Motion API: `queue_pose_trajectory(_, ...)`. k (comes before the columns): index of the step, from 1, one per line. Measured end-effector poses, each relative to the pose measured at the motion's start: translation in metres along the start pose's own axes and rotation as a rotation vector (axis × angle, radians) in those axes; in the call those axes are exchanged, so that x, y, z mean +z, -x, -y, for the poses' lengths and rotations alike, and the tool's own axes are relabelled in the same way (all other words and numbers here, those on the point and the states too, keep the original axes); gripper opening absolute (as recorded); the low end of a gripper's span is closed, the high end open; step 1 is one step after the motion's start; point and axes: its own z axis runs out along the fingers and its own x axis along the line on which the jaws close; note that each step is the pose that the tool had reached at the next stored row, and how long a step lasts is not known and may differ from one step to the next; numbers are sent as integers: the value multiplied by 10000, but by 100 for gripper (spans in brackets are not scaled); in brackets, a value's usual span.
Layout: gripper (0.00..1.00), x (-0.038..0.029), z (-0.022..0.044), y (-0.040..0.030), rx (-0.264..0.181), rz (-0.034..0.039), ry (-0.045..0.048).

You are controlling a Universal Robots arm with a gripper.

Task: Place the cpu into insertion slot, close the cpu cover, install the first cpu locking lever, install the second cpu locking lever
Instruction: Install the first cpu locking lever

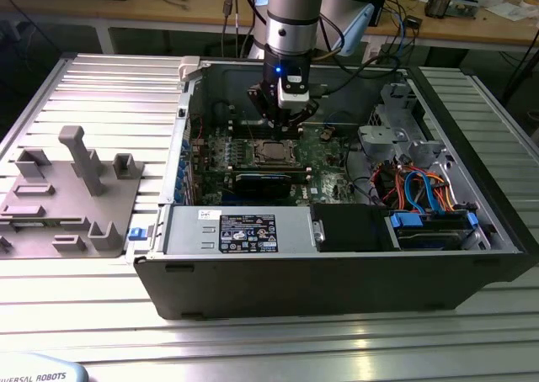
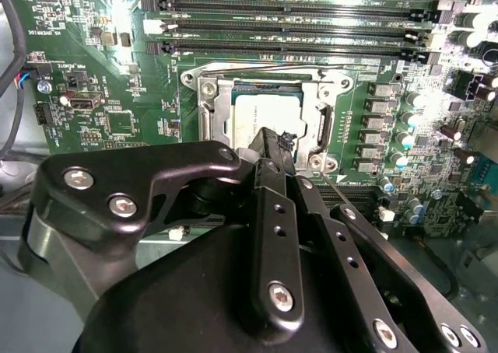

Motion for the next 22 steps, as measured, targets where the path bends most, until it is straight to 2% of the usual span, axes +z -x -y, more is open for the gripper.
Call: queue_pose_trajectory(22,11,0,0,0,-327,20,8)
